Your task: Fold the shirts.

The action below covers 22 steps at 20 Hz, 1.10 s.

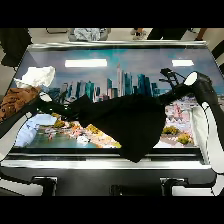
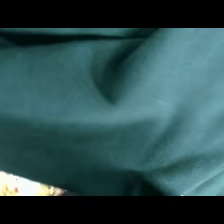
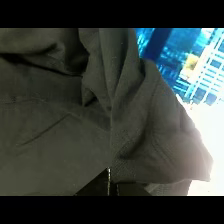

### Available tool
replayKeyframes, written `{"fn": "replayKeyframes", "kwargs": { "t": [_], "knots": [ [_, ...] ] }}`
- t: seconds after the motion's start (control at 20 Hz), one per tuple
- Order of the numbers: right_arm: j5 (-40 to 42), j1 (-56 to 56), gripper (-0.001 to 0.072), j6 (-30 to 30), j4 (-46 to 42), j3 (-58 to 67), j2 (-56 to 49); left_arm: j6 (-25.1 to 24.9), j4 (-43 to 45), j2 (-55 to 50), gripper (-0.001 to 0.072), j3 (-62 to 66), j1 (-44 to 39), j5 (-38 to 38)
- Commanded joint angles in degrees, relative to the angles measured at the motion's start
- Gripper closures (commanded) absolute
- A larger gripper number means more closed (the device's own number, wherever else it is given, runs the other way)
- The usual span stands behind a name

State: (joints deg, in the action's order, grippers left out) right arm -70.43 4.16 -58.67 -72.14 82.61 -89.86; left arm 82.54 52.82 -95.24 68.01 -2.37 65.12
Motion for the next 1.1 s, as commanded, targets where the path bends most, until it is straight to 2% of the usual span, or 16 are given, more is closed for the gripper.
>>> {"fn": "replayKeyframes", "kwargs": {
  "t": [0.0, 0.1, 0.5, 0.65, 0.85, 0.95, 1.05],
  "knots": [
    [-0.4, 0.0, 0.0676, 0.0, -0.1, 0.0, 0.0, 0.5, -0.8, 0.0, 0.0649, -0.1, -0.3, -2.1],
    [-0.7, 0.0, 0.0676, 0.0, -0.1, 0.0, 0.0, -1.1, -0.8, 0.5, 0.0674, 0.0, 0.1, -1.5],
    [-0.4, 0.0, 0.0676, 0.1, -0.1, 0.0, 0.2, -5.3, -0.8, 5.0, 0.0675, 0.0, 1.9, -0.5],
    [2.2, 0.0, 0.0677, 4.0, -1.3, 2.3, 4.2, -8.1, -0.8, 11.7, 0.0676, 2.6, 4.1, 0.0],
    [9.0, 0.0, 0.0677, 2.9, -14.2, 12.4, 17.1, -7.3, -0.8, 25.7, 0.0676, 17.3, 11.5, -0.1],
    [11.2, 0.0, 0.0677, 0.3, -21.5, 17.7, 25.1, -4.5, -0.8, 32.5, 0.0676, 27.4, 16.6, -0.1],
    [12.7, 0.0, 0.0677, -3.1, -25.1, 20.6, 33.0, -1.9, -0.8, 38.6, 0.0676, 34.4, 21.6, -0.2]
  ]
}}
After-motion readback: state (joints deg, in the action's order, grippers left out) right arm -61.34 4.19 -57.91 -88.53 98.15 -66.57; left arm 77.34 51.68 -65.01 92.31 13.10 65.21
